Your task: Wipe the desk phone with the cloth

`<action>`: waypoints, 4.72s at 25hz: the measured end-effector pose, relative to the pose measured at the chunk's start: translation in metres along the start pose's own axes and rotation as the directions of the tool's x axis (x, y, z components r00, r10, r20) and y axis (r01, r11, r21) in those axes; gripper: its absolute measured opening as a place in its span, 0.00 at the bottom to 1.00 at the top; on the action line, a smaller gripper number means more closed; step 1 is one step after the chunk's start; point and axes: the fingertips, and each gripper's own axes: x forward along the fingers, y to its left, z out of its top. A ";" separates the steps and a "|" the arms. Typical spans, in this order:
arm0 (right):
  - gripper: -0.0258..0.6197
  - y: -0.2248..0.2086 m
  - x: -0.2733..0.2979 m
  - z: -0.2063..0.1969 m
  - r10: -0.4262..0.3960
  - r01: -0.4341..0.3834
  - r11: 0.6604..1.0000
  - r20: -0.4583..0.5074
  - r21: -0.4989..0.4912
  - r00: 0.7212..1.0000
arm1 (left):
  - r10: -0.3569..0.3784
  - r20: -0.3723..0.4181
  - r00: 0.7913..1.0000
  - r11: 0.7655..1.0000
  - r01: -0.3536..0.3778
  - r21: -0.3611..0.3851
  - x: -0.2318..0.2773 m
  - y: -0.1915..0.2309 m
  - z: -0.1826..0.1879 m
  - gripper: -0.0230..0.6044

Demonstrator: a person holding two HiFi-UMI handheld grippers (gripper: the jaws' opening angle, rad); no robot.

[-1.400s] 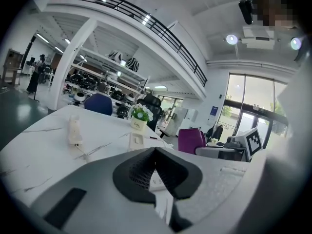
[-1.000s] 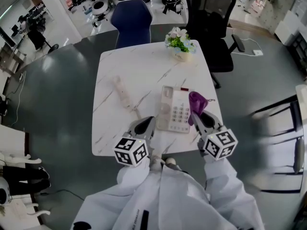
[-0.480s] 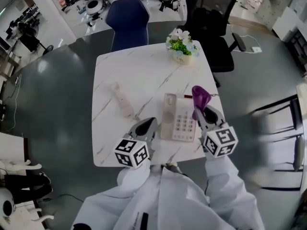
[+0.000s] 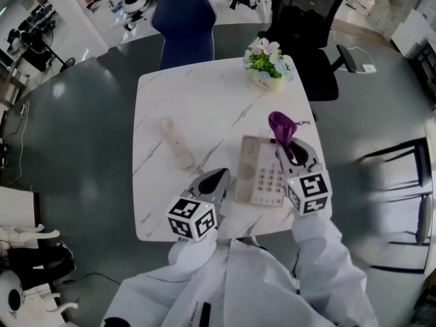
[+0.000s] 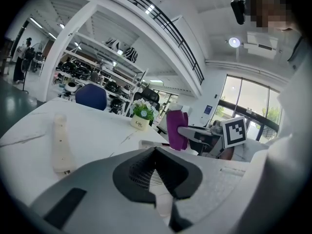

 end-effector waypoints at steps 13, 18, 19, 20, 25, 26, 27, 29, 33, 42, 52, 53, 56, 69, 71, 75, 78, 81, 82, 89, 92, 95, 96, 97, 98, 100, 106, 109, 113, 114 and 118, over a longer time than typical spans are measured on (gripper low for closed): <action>0.10 0.038 0.045 -0.042 0.122 -0.126 0.992 -0.163 -0.016 0.979 | -0.003 -0.013 1.000 1.000 0.003 -0.021 -0.002 0.020 -0.003 0.03; 0.10 0.042 0.051 -0.050 0.148 -0.154 0.988 -0.228 -0.012 0.962 | -0.010 -0.023 1.000 1.000 0.010 -0.025 -0.002 0.025 -0.005 0.03; 0.10 0.042 0.051 -0.051 0.153 -0.159 0.987 -0.242 -0.007 0.958 | -0.011 -0.024 1.000 1.000 0.010 -0.026 -0.002 0.026 -0.005 0.03; 0.10 0.043 0.052 -0.053 0.155 -0.161 0.987 -0.254 -0.005 0.955 | -0.011 -0.025 1.000 1.000 0.010 -0.027 -0.002 0.026 -0.006 0.03; 0.10 0.044 0.054 -0.055 0.148 -0.159 0.987 -0.285 -0.016 0.947 | -0.020 -0.029 0.999 0.999 0.019 -0.029 -0.003 0.029 -0.006 0.03; 0.10 0.045 0.054 -0.055 0.149 -0.161 0.987 -0.292 -0.017 0.945 | -0.024 -0.030 0.999 0.999 0.023 -0.028 -0.003 0.029 -0.006 0.03; 0.10 0.045 0.053 -0.056 0.152 -0.165 0.986 -0.300 -0.018 0.942 | -0.027 -0.032 0.999 0.999 0.026 -0.026 -0.003 0.028 -0.007 0.03; 0.10 0.047 0.053 -0.057 0.155 -0.169 0.985 -0.309 -0.019 0.938 | -0.030 -0.036 0.999 0.999 0.029 -0.023 -0.003 0.028 -0.009 0.03; 0.10 0.050 0.053 -0.057 0.157 -0.173 0.985 -0.316 -0.022 0.936 | -0.045 -0.050 0.998 0.999 0.045 -0.019 -0.004 0.029 -0.014 0.03; 0.10 0.058 0.046 -0.063 0.161 -0.188 0.981 -0.350 -0.047 0.923 | -0.051 -0.064 0.997 0.999 0.050 -0.015 -0.012 0.028 -0.020 0.03; 0.10 0.072 0.033 -0.070 0.177 -0.220 0.973 -0.389 -0.069 0.904 | -0.038 -0.059 0.998 0.999 0.038 -0.011 -0.022 0.019 -0.025 0.03; 0.10 0.072 0.032 -0.071 0.177 -0.222 0.972 -0.390 -0.072 0.903 | -0.034 -0.058 0.998 0.999 0.033 -0.012 -0.022 0.018 -0.025 0.03; 0.10 0.075 0.030 -0.073 0.192 -0.243 0.967 -0.400 -0.081 0.896 | -0.017 -0.053 0.998 1.000 0.016 -0.016 -0.025 0.015 -0.028 0.03; 0.10 0.099 0.010 -0.089 0.279 -0.354 0.931 -0.458 -0.084 0.844 | -0.003 -0.036 0.999 1.000 0.002 -0.025 -0.034 -0.010 -0.036 0.03; 0.10 0.101 0.008 -0.091 0.283 -0.359 0.930 -0.461 -0.084 0.841 | 0.000 -0.033 0.999 1.000 -0.001 -0.027 -0.036 -0.012 -0.037 0.03; 0.10 0.105 0.005 -0.094 0.294 -0.371 0.925 -0.466 -0.080 0.834 | 0.005 -0.026 1.000 1.000 -0.006 -0.031 -0.038 -0.013 -0.038 0.03; 0.10 0.109 0.000 -0.097 0.299 -0.377 0.923 -0.471 -0.080 0.830 | 0.009 -0.025 1.000 0.999 -0.010 -0.034 -0.041 -0.015 -0.040 0.03; 0.10 0.113 -0.005 -0.097 0.306 -0.384 0.920 -0.475 -0.074 0.825 | 0.011 -0.023 1.000 0.999 -0.012 -0.036 -0.044 -0.016 -0.039 0.03; 0.10 0.115 -0.006 -0.098 0.309 -0.387 0.919 -0.476 -0.073 0.823 | 0.011 -0.022 1.000 0.999 -0.012 -0.036 -0.045 -0.017 -0.039 0.03; 0.10 0.124 -0.018 -0.103 0.331 -0.407 0.912 -0.487 -0.055 0.808 | 0.011 -0.017 1.000 0.999 -0.011 -0.035 -0.051 -0.022 -0.039 0.03; 0.10 0.128 -0.022 -0.107 0.344 -0.419 0.907 -0.493 -0.046 0.799 | 0.013 -0.016 1.000 0.999 -0.014 -0.037 -0.052 -0.022 -0.040 0.03; 0.10 0.131 -0.026 -0.110 0.351 -0.425 0.904 -0.496 -0.040 0.794 | 0.017 -0.012 1.000 0.999 -0.017 -0.039 -0.054 -0.023 -0.041 0.03; 0.10 0.132 -0.028 -0.111 0.354 -0.428 0.903 -0.498 -0.039 0.792 | 0.018 -0.010 1.000 0.999 -0.018 -0.039 -0.055 -0.023 -0.041 0.03; 0.10 0.133 -0.029 -0.111 0.356 -0.431 0.902 -0.499 -0.038 0.790 | 0.019 -0.009 1.000 0.999 -0.020 -0.039 -0.056 -0.023 -0.041 0.03; 0.10 0.134 -0.031 -0.112 0.359 -0.434 0.900 -0.501 -0.037 0.787 | 0.020 -0.008 1.000 0.999 -0.021 -0.040 -0.056 -0.024 -0.041 0.03; 0.10 0.137 -0.033 -0.113 0.363 -0.439 0.898 -0.505 -0.034 0.783 | 0.023 -0.007 1.000 0.999 -0.023 -0.042 -0.057 -0.024 -0.041 0.03; 0.10 0.146 -0.042 -0.121 0.386 -0.463 0.886 -0.517 -0.024 0.764 | 0.027 -0.003 1.000 0.999 -0.027 -0.043 -0.059 -0.026 -0.044 0.03; 0.10 0.150 -0.046 -0.125 0.396 -0.472 0.881 -0.522 -0.015 0.755 | 0.027 -0.001 1.000 0.999 -0.027 -0.043 -0.060 -0.027 -0.044 0.03; 0.10 0.155 -0.052 -0.129 0.408 -0.483 0.876 -0.528 -0.004 0.745 | 0.035 0.005 0.999 0.999 -0.035 -0.041 -0.062 -0.026 -0.045 0.03; 0.10 0.156 -0.053 -0.130 0.411 -0.485 0.875 -0.529 -0.002 0.742 | 0.038 0.007 0.999 0.998 -0.038 -0.041 -0.063 -0.026 -0.045 0.03; 0.10 0.162 -0.059 -0.134 0.424 -0.500 0.866 -0.541 0.007 0.727 | 0.051 0.017 0.999 0.998 -0.050 -0.041 -0.067 -0.022 -0.042 0.03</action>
